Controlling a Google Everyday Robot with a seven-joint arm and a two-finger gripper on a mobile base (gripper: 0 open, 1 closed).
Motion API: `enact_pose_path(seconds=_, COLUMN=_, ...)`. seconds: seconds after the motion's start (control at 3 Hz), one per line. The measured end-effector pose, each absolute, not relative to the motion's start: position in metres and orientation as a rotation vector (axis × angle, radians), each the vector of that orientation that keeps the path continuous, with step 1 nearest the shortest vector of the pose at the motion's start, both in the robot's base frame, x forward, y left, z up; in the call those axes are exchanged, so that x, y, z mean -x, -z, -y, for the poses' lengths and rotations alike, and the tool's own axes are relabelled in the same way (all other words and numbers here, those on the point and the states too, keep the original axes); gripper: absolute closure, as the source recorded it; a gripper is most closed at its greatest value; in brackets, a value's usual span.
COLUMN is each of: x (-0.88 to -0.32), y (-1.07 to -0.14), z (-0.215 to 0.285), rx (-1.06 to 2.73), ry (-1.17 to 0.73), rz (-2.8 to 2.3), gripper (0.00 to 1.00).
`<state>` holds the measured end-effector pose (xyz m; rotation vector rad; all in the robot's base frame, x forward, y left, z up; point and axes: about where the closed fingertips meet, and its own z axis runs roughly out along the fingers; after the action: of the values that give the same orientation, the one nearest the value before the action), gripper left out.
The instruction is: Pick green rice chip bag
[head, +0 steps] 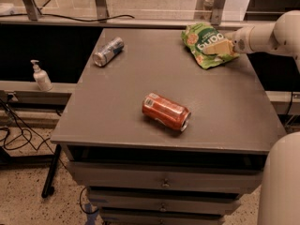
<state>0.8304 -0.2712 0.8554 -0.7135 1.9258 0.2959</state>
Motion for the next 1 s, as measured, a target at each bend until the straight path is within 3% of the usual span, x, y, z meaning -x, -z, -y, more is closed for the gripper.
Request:
enact_pose_path(seconds=0.67, x=-0.809, y=-0.88, z=0.264, rx=0.775, ry=-0.311, rz=-1.889, gripper=0.88)
enact_pose_path(seconds=1.0, x=-0.779, y=-0.905, z=0.24, rx=0.825, ry=-0.368, rz=-1.853, gripper=1.0)
